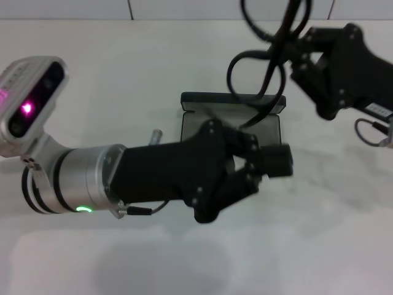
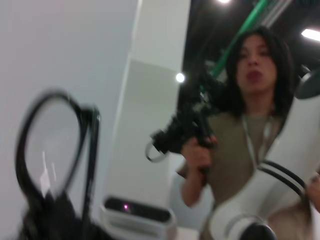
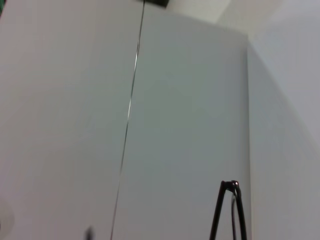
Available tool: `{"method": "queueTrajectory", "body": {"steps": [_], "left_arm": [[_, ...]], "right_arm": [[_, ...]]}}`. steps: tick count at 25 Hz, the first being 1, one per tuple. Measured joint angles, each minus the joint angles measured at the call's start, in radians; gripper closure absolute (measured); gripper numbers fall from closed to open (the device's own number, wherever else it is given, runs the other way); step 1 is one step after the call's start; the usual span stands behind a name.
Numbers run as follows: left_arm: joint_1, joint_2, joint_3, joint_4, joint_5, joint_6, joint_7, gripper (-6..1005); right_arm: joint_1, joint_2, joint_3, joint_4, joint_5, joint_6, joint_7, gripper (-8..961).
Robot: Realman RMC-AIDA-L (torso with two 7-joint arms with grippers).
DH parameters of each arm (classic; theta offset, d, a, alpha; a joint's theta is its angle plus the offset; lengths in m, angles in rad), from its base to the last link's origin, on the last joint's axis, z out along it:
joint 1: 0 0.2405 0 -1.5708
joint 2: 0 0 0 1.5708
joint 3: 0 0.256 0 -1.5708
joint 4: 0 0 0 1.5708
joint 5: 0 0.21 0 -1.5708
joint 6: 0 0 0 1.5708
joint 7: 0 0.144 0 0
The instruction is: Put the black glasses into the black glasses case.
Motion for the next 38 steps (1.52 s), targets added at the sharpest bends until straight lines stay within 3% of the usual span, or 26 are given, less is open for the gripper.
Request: {"method": "queueTrajectory", "body": {"steps": [16, 38], "left_arm": [[0.011, 0.001, -0.009, -0.061, -0.104, -0.053, -0.008, 944], [0.016, 0.005, 0.001, -0.065, -0.092, -0.057, -0.004, 944]], "right_arm": [[0.01, 0.0, -0.158, -0.004, -0.001, 0.112, -0.009, 906], [0.027, 0.0, -0.2, -0.005, -0.009, 0.125, -0.003, 905]]}}
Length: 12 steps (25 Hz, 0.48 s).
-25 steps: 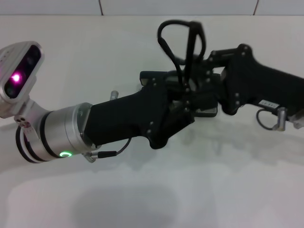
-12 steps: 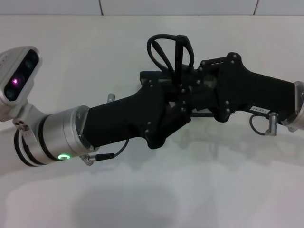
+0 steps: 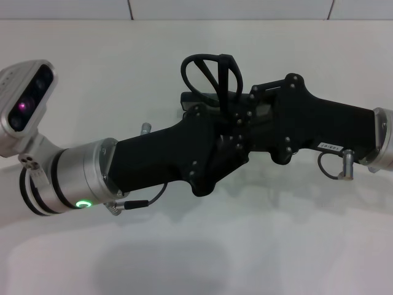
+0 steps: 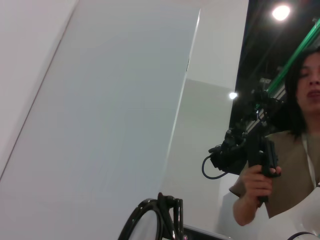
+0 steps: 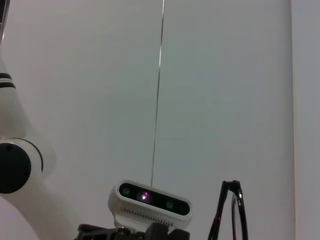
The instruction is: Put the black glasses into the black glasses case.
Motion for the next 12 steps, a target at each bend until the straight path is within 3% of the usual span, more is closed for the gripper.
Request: {"method": "queueTrajectory", "body": {"steps": [7, 12], "left_arm": [[0.017, 0.006, 0.0, 0.005, 0.0, 0.024, -0.008, 944], [0.1, 0.028, -0.002, 0.086, 0.0, 0.102, -0.027, 944]], "right_arm": [[-0.006, -0.002, 0.001, 0.0, 0.001, 0.031, 0.005, 905], [-0.03, -0.027, 0.009, -0.035, -0.018, 0.064, 0.069, 906]]}}
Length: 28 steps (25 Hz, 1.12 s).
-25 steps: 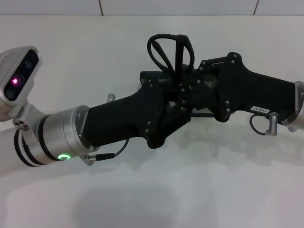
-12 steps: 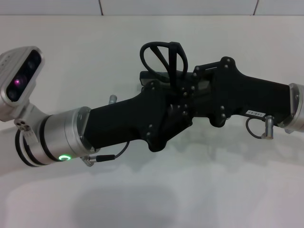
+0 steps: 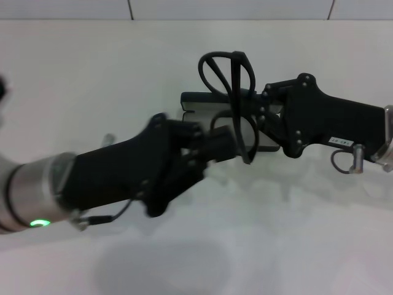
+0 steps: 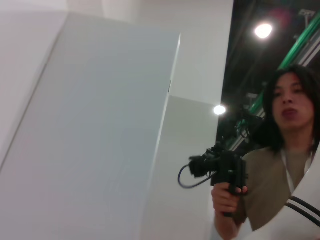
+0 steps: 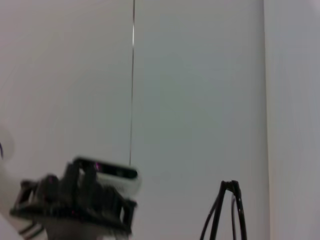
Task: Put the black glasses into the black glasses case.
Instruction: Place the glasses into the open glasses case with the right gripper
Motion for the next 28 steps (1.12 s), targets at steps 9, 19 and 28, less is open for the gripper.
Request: {"method": "queueTrajectory", "body": {"steps": [9, 19, 28], "left_arm": [[0.129, 0.046, -0.074, 0.074, -0.016, 0.003, -0.047, 944], [0.141, 0.056, -0.104, 0.068, -0.016, 0.002, -0.042, 944], [0.14, 0.055, -0.124, 0.069, -0.014, 0.001, -0.047, 944]], "right_arm": [[-0.147, 0.002, 0.022, -0.704, -0.768, 0.293, 0.554, 906], [-0.044, 0.024, -0.014, -1.036, -1.283, 0.236, 0.988, 905], [0.052, 0.027, -0.162, -0.98, -1.535, 0.321, 1.062, 906]]}}
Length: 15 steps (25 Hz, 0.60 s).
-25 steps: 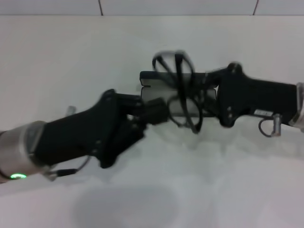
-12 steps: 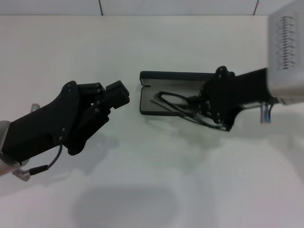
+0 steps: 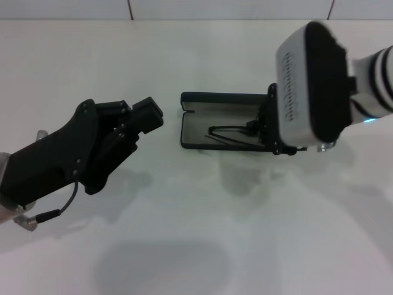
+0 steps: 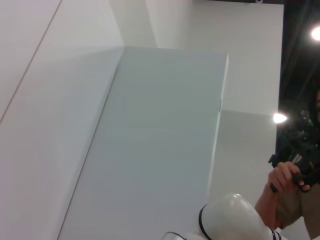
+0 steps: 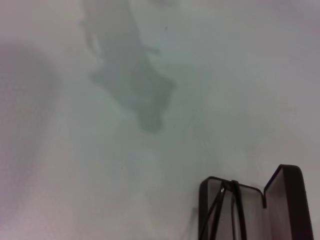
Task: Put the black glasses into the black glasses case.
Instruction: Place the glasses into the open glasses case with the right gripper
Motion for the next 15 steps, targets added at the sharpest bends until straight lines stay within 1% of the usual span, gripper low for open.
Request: {"method": "queueTrajectory", "body": {"steps": [8, 12, 15], "left_arm": [[0.005, 0.001, -0.003, -0.002, -0.001, 0.0, 0.002, 945], [0.005, 0.001, -0.003, -0.002, -0.001, 0.0, 0.007, 945], [0.006, -0.001, -0.003, -0.002, -0.001, 0.0, 0.011, 945]], "right_arm": [[0.031, 0.0, -0.111, 0.029, -0.061, 0.106, -0.007, 906], [0.039, 0.0, -0.172, 0.06, -0.117, 0.176, -0.003, 905], [0.045, 0.0, -0.191, 0.082, -0.131, 0.209, 0.005, 905]]}}
